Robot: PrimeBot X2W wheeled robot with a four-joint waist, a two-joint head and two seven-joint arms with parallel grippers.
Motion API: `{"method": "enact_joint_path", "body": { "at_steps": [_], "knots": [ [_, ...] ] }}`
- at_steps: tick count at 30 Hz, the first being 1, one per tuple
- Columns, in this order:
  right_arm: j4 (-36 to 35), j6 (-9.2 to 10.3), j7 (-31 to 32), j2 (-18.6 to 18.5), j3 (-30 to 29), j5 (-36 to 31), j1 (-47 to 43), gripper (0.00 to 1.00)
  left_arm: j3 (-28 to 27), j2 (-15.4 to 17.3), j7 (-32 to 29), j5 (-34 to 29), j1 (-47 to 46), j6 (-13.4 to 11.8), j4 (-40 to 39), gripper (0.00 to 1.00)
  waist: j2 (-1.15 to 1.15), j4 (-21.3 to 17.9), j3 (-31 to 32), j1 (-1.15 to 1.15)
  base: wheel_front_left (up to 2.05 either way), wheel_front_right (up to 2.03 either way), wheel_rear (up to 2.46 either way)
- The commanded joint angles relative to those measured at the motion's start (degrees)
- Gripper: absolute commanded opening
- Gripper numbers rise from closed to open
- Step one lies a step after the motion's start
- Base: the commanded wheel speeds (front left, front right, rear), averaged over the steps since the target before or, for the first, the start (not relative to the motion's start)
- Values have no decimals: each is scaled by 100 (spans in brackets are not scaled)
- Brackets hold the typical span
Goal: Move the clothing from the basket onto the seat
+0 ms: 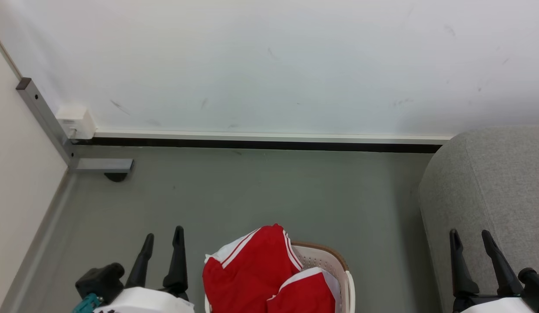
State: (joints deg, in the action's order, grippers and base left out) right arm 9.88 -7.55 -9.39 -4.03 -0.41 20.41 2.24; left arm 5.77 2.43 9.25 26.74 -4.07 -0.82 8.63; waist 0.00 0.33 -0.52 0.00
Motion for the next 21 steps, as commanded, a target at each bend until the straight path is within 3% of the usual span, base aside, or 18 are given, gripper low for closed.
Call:
{"method": "enact_joint_path", "body": {
  "at_steps": [1,21],
  "knots": [
    [-55,7,-65,-71,-6,-205,-18,100,-17,48,85,-257,32,2,-2,100,0,-7,4,0,0,0,0],
    [89,9,-311,-8,-52,-789,-101,100,-103,140,321,-1378,35,122,199,100,0,0,3,0,0,0,0]
  ]
}}
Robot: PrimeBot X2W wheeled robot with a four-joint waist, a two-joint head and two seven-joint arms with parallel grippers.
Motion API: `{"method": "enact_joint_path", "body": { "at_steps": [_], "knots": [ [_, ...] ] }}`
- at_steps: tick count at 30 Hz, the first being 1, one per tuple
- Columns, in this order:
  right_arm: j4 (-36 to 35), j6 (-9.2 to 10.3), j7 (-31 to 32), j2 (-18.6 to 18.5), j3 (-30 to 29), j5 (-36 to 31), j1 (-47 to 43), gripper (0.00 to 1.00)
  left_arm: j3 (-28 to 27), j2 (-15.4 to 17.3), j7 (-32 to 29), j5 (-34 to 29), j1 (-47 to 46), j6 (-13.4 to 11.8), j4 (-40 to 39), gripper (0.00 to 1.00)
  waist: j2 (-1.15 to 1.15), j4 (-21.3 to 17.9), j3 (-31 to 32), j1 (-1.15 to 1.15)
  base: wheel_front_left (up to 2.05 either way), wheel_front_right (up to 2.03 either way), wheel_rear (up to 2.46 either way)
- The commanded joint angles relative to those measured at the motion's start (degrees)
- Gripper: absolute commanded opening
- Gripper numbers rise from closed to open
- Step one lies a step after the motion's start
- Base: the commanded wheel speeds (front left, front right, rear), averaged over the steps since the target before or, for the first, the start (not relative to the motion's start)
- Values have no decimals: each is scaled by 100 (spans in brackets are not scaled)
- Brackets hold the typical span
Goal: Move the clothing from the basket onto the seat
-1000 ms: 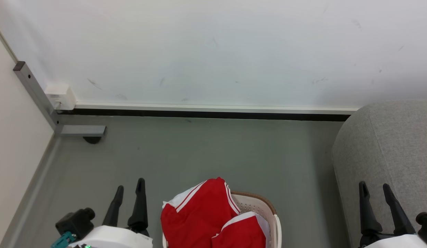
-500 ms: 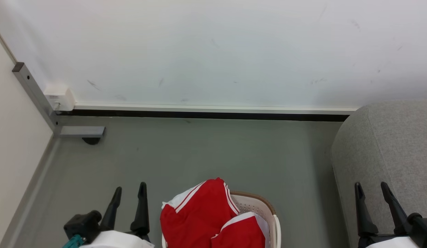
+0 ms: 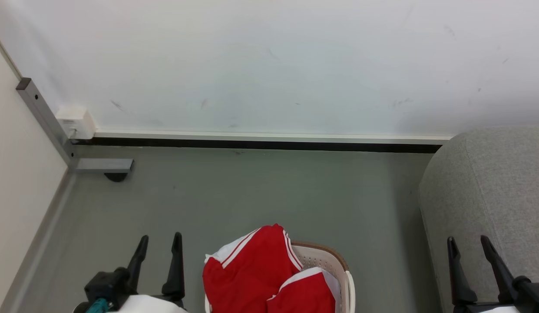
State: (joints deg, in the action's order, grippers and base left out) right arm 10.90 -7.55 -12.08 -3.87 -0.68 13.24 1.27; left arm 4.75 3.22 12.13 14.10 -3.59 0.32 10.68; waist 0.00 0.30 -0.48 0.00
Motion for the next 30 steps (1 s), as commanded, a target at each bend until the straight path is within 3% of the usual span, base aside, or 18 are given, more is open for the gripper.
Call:
{"method": "enact_joint_path", "body": {
  "at_steps": [1,17,26,30],
  "knots": [
    [-3,9,-50,-5,-74,-18,-4,100,0,68,47,-177,-6,15,18,100,0,5,-2,0,0,0,0],
    [72,11,-235,75,-84,-560,-59,100,-104,33,227,-811,87,-10,70,100,0,11,0,0,0,0,0],
    [139,12,-322,91,-105,-662,-59,100,-200,-5,315,-986,126,94,115,100,0,-23,-7,0,0,0,0],
    [164,12,-316,94,-134,-571,-53,100,-256,-16,304,-784,132,150,164,100,0,-49,-7,0,0,0,0]
  ]
}}
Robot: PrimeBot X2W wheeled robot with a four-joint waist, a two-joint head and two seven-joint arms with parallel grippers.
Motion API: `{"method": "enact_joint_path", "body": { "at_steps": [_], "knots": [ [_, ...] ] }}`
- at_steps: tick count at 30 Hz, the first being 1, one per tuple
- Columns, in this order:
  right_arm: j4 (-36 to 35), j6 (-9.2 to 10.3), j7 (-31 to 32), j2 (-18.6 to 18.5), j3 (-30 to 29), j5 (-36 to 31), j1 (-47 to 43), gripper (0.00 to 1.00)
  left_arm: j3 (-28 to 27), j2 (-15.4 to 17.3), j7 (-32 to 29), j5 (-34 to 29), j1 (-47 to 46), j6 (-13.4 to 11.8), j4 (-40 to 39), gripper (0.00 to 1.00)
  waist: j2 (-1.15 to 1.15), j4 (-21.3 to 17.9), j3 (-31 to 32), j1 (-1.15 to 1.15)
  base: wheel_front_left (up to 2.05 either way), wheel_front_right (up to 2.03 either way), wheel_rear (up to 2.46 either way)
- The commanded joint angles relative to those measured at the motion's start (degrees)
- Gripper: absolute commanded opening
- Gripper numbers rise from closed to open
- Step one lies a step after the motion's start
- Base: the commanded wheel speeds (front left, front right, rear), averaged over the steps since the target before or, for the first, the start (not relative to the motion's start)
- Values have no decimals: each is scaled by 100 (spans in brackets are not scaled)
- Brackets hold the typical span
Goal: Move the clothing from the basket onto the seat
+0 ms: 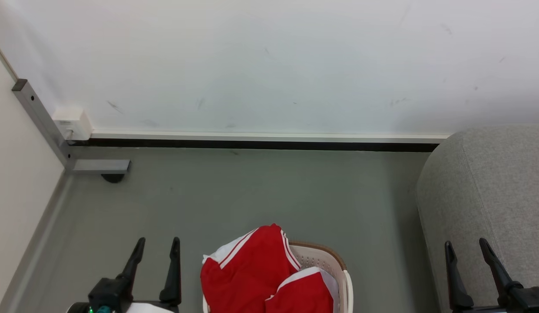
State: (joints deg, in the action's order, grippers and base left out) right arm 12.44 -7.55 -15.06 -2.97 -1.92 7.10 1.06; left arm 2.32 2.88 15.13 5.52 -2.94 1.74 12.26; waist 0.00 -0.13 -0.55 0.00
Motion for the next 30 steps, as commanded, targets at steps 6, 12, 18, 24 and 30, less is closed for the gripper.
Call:
{"method": "enact_joint_path", "body": {
  "at_steps": [6,12,18,24,30],
  "knots": [
    [32,12,-18,5,-19,109,-13,100,-26,10,4,227,58,39,56,100,0,-60,-12,0,0,0,0],
    [-8,12,-12,6,1,147,10,100,30,8,4,370,32,-1,56,100,0,-173,-67,0,0,0,0],
    [-134,12,-12,5,25,207,229,100,119,8,4,347,-282,57,65,100,0,-325,-515,0,0,0,0],
    [-323,12,-11,7,24,221,665,100,549,10,4,114,-963,264,525,100,0,-508,-1390,0,0,0,0],
    [-612,12,-9,8,103,273,1245,100,1162,14,3,-141,-2012,407,1457,100,0,-753,-2447,0,0,0,0]
  ]
}}
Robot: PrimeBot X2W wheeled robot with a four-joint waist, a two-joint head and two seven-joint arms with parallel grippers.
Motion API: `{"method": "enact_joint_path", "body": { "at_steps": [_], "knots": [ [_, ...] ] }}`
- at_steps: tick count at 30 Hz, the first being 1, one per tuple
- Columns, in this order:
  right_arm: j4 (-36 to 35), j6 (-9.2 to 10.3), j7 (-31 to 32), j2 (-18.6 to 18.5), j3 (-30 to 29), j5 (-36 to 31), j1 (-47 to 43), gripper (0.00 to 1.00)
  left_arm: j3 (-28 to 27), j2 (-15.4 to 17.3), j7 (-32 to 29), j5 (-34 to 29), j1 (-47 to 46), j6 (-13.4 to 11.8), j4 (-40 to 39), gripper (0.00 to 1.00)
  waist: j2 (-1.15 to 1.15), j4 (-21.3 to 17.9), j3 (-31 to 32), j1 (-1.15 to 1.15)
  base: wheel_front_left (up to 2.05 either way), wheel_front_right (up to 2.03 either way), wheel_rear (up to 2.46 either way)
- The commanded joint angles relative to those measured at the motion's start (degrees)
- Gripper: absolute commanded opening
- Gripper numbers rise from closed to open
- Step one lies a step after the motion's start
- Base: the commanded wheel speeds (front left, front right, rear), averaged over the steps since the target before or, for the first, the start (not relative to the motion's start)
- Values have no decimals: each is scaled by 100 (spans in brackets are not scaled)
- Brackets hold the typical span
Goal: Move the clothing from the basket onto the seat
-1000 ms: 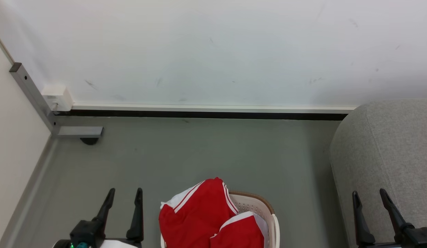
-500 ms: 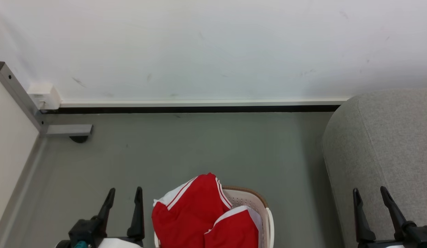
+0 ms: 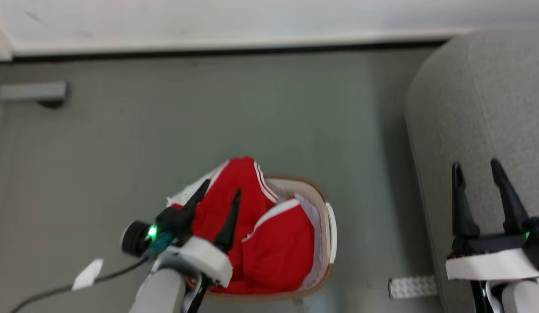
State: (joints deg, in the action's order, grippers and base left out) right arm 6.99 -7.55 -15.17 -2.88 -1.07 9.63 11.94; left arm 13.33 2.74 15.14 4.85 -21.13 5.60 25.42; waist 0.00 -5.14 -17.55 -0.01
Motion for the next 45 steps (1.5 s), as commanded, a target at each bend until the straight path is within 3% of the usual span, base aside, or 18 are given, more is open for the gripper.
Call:
{"method": "enact_joint_path", "body": {
  "at_steps": [1,8,14,27,31,32,33,34,45],
  "knots": [
    [-68,12,2,0,18,20,158,100,62,28,2,-74,-193,21,141,100,0,-252,-747,1,0,0,0],
    [-494,12,1,0,254,153,770,100,551,33,-206,-502,-1445,25,1604,100,0,-652,-1887,1,0,0,0],
    [-797,12,2,0,409,284,1019,100,702,108,-671,-707,-2172,-13,2611,100,0,-919,-2507,1,0,0,0],
    [-1118,12,2,0,808,432,1209,100,734,471,-1153,-764,-3083,-338,3760,100,0,-1263,-3308,1,0,0,0],
    [-1120,12,2,-2,875,517,1225,100,875,492,-1080,-825,-3156,-216,3984,100,0,-1344,-3386,1,0,0,0],
    [-1098,12,2,0,867,537,1208,100,906,453,-1067,-814,-3164,-166,4042,92,0,-1337,-3368,1,0,0,0],
    [-1071,12,2,1,857,534,1187,100,931,395,-1048,-778,-3171,-121,4073,58,0,-1319,-3337,1,0,0,0],
    [-1038,12,2,-1,845,546,1166,100,941,357,-1002,-737,-3198,-88,4082,0,0,-1300,-3293,1,0,0,0],
    [-657,12,1,-3,533,452,833,100,1013,57,-196,-266,-2713,74,4021,0,0,-818,-1872,1,0,0,0]
  ]
}}
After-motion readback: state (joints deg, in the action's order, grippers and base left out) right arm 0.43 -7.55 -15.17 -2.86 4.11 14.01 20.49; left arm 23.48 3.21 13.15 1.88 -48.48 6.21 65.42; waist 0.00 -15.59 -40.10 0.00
